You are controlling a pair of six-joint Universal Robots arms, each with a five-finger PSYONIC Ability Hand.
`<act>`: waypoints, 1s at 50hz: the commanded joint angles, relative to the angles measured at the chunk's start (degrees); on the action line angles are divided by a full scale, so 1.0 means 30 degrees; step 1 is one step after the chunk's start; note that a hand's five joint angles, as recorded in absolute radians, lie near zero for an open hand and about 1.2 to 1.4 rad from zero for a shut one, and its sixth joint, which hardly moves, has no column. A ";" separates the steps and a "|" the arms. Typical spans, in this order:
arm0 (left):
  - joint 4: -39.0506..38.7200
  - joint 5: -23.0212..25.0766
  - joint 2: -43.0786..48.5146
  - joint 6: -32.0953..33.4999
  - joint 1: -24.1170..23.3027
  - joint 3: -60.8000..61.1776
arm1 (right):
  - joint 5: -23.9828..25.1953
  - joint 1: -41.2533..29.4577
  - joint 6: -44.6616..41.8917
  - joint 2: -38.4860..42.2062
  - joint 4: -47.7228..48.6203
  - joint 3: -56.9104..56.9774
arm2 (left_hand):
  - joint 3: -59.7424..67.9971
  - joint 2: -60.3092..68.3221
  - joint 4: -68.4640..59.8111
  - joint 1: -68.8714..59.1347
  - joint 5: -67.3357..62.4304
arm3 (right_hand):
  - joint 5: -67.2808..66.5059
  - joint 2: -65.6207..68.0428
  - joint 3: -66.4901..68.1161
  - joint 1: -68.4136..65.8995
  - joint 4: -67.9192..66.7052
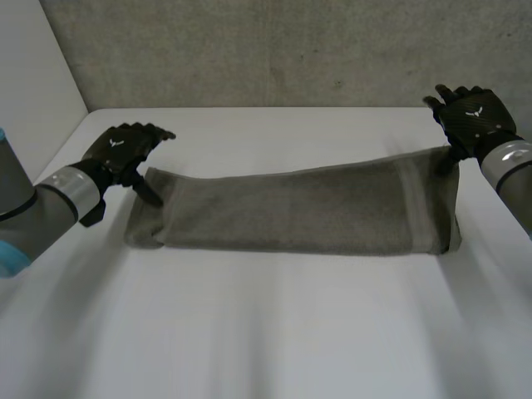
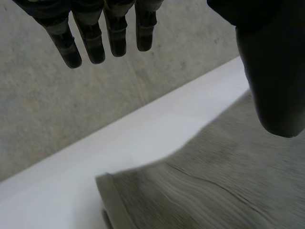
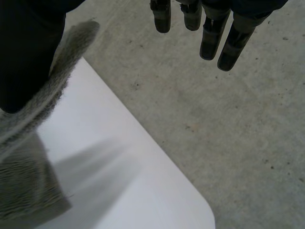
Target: Fold the towel.
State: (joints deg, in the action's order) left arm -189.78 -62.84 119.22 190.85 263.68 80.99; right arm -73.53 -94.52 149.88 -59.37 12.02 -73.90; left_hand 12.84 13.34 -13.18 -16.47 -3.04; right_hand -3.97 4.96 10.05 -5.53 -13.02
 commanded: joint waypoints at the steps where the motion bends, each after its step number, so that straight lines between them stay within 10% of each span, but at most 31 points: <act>1: 0.0654 0.0059 -0.1739 0.0132 0.0407 0.2471 | 0.0192 0.1092 -0.0272 -0.1887 -0.1661 -0.2403 | -0.0945 -0.1210 0.1061 0.2252 0.1013 | 0.1325 -0.1653 -0.0018 0.1845 0.1008; 5: 0.0595 0.0088 -0.2063 0.0132 0.0554 0.2913 | 0.0808 0.1652 -0.0565 -0.1978 -0.1662 -0.2319 | -0.0945 -0.1210 0.1061 0.2252 0.1013 | 0.1325 0.0026 -0.0018 0.0166 0.1008; 9: 0.0595 0.0147 -0.2035 0.0103 0.0555 0.2943 | 0.2589 0.2558 -0.1209 -0.1191 -0.2100 -0.1151 | -0.0945 -0.1210 0.1061 0.2252 0.1013 | -1.0172 1.3177 -0.0018 -1.2985 0.1008; 11: 0.0595 0.0147 -0.1948 0.0103 0.0555 0.2943 | 0.2859 0.2589 -0.1151 -0.0572 -0.2189 -0.0649 | -0.0945 -0.1210 0.1061 0.2252 0.1013 | -0.8292 1.1297 -0.0018 -1.1105 0.1008; 13: 0.0566 0.0118 -0.1859 0.0073 0.0496 0.2943 | 0.2976 0.2473 -0.1064 0.0246 -0.2394 0.0050 | -0.0945 -0.1210 0.1061 0.2252 0.1013 | 0.1325 -0.1593 -0.0018 0.1785 0.1008; 50: -0.1162 -0.0088 -0.2855 -0.1626 -0.0500 0.6048 | 0.4148 0.2677 -0.2026 -0.3766 0.3055 -1.2368 | -0.0945 -0.1210 0.1061 0.2252 0.1013 | -0.3016 0.6021 -0.0018 -0.5829 0.1008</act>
State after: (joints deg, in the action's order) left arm -191.93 -63.12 110.76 185.90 262.17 98.15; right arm -61.19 -86.48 146.89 -71.44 21.16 -111.29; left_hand 12.84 13.28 -13.18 -16.46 -3.04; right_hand -10.22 19.12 10.05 -19.43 -13.02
